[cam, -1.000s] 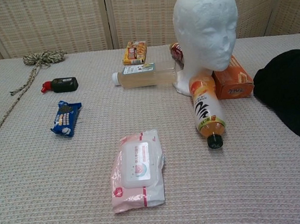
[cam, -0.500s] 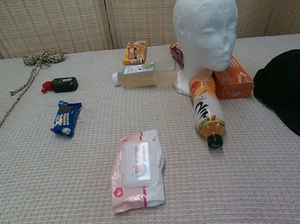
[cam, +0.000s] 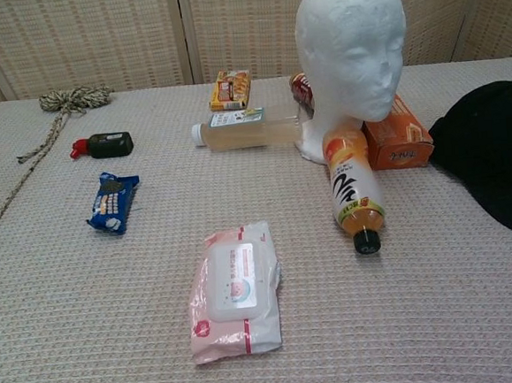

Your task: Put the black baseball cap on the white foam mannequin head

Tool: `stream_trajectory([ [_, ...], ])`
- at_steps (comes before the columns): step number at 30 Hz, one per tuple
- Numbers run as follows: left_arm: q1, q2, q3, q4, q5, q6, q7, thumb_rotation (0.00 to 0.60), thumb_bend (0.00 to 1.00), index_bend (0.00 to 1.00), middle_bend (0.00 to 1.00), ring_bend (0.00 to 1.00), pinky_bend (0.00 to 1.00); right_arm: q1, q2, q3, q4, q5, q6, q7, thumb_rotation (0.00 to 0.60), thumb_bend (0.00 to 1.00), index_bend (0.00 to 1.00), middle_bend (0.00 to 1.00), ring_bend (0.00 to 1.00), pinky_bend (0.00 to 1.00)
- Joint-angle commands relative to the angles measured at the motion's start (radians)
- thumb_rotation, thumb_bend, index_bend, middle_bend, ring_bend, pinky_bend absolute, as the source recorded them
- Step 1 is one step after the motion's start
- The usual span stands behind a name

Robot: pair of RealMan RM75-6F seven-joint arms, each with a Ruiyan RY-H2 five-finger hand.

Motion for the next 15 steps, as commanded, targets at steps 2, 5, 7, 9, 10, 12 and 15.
stream_trajectory([
  [2,0.001,-0.002,-0.004,0.002,-0.004,0.003,0.001,0.600,0.11,0.16,0.05,0.00,0.18,0.006,-0.005,0.000,0.008,0.003,-0.024,-0.004,0.600,0.23,0.42,1.00,1.00,1.00],
  [5,0.004,-0.003,-0.008,0.004,-0.006,0.011,0.001,0.600,0.11,0.16,0.06,0.00,0.18,0.007,-0.012,-0.006,0.012,0.000,-0.026,0.003,0.600,0.23,0.35,1.00,1.00,1.00],
  [7,0.005,-0.005,-0.009,0.005,-0.008,0.012,0.004,0.600,0.11,0.16,0.06,0.00,0.18,0.012,-0.016,0.000,0.015,0.006,-0.026,0.005,0.600,0.23,0.33,1.00,1.00,1.00],
  [9,0.005,-0.006,-0.011,0.006,-0.010,0.015,0.006,0.600,0.11,0.16,0.06,0.00,0.18,0.019,-0.020,0.006,0.017,0.011,-0.027,0.005,0.600,0.23,0.32,1.00,1.00,1.00],
  [10,0.006,-0.008,-0.014,0.007,-0.012,0.016,0.007,0.600,0.11,0.16,0.06,0.00,0.19,0.024,-0.022,0.010,0.018,0.016,-0.028,0.006,0.600,0.23,0.31,1.00,1.00,1.00],
  [12,0.006,-0.011,-0.018,0.007,-0.015,0.019,0.008,0.600,0.11,0.16,0.06,0.00,0.19,0.032,-0.026,0.018,0.018,0.023,-0.029,0.008,0.600,0.23,0.30,1.00,1.00,1.00],
  [15,0.006,-0.017,-0.023,0.010,-0.020,0.023,0.008,0.600,0.11,0.17,0.07,0.00,0.19,0.047,-0.034,0.033,0.019,0.037,-0.029,0.014,0.600,0.24,0.30,1.00,1.00,1.00],
])
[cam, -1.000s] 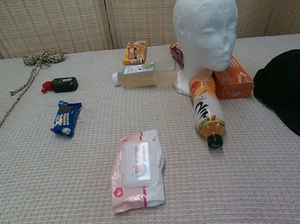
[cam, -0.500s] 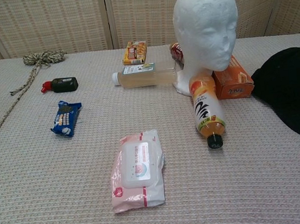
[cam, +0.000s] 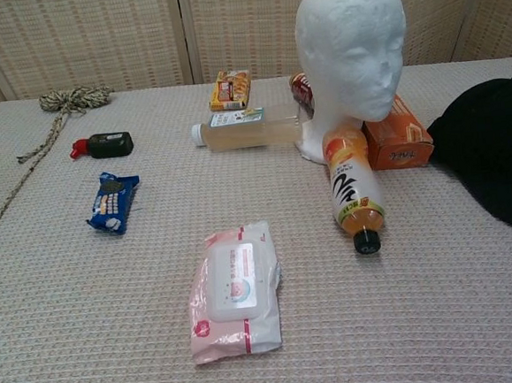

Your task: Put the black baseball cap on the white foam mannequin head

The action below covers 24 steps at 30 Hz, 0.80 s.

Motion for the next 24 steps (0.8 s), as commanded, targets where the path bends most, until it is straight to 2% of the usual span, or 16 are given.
stream_trajectory([
  [1,0.000,-0.003,-0.003,0.003,-0.003,0.001,0.000,0.600,0.11,0.17,0.07,0.00,0.19,0.013,-0.007,0.013,0.000,0.012,-0.001,0.009,0.600,0.24,0.30,1.00,1.00,1.00],
  [8,0.003,-0.006,-0.008,0.004,-0.007,0.008,0.000,0.600,0.11,0.17,0.07,0.00,0.20,0.034,-0.013,0.032,0.001,0.030,0.006,0.030,0.600,0.24,0.37,1.00,1.00,1.00],
  [14,0.006,-0.005,-0.011,0.004,-0.007,0.017,-0.001,0.600,0.12,0.17,0.07,0.00,0.21,0.047,-0.008,0.046,-0.004,0.043,0.019,0.049,0.600,0.31,0.53,1.00,1.00,1.00],
  [24,0.013,0.007,-0.014,-0.004,-0.009,0.028,-0.011,0.600,0.12,0.17,0.07,0.00,0.22,0.072,0.016,0.071,-0.029,0.063,0.046,0.080,0.600,0.46,0.55,1.00,1.00,1.00],
])
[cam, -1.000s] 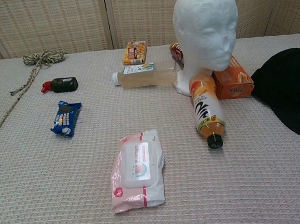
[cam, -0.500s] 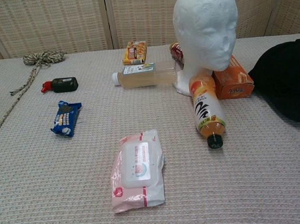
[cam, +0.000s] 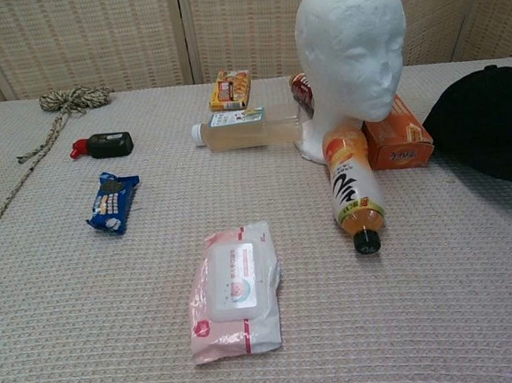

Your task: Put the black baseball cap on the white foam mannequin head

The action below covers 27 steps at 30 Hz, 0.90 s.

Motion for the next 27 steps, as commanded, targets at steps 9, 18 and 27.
stream_trajectory([
  [9,0.004,0.009,0.002,-0.011,0.004,0.004,-0.011,0.600,0.12,0.17,0.07,0.00,0.22,0.088,0.052,0.093,-0.068,0.060,0.120,0.008,0.600,0.50,0.68,1.00,1.00,1.00],
  [18,0.001,0.017,0.007,-0.025,0.002,-0.014,-0.020,0.600,0.12,0.17,0.12,0.00,0.22,0.223,0.140,0.218,-0.201,0.140,0.126,-0.087,0.600,0.52,0.79,1.00,1.00,1.00],
  [27,-0.003,0.014,0.001,-0.022,-0.011,-0.028,-0.026,0.600,0.12,0.18,0.10,0.01,0.22,0.355,0.192,0.278,-0.368,0.134,0.187,-0.227,0.600,0.52,0.79,1.00,1.00,1.00],
])
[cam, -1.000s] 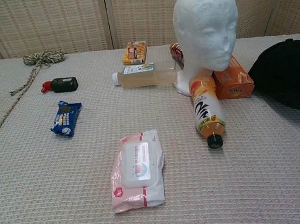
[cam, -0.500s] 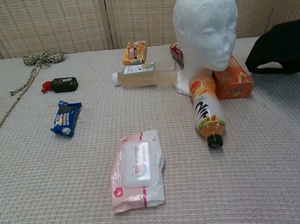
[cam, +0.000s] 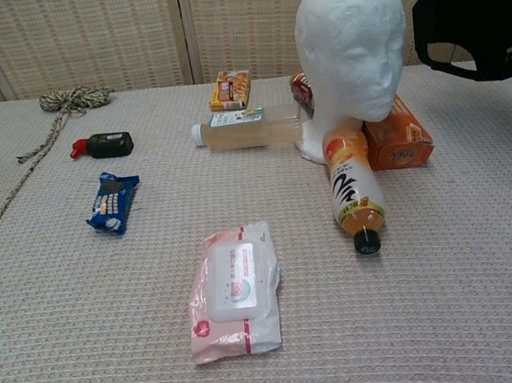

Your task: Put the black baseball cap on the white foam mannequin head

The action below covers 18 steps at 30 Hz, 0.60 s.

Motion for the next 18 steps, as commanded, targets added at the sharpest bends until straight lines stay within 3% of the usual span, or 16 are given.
stream_trajectory([
  [1,-0.001,-0.001,-0.003,0.000,-0.008,-0.006,-0.002,0.600,0.12,0.18,0.10,0.01,0.22,0.062,0.026,0.031,-0.082,-0.010,0.037,-0.066,0.600,0.52,0.79,1.00,1.00,1.00],
  [10,-0.002,0.001,-0.017,-0.012,-0.041,-0.021,0.003,0.600,0.12,0.18,0.10,0.01,0.22,0.184,0.057,0.031,-0.325,-0.097,0.099,-0.260,0.600,0.52,0.79,1.00,1.00,1.00],
  [18,0.002,0.011,-0.018,-0.019,-0.038,-0.012,-0.011,0.600,0.12,0.18,0.10,0.01,0.22,0.157,0.040,-0.070,-0.410,-0.179,0.120,-0.335,0.600,0.52,0.79,1.00,1.00,1.00],
])
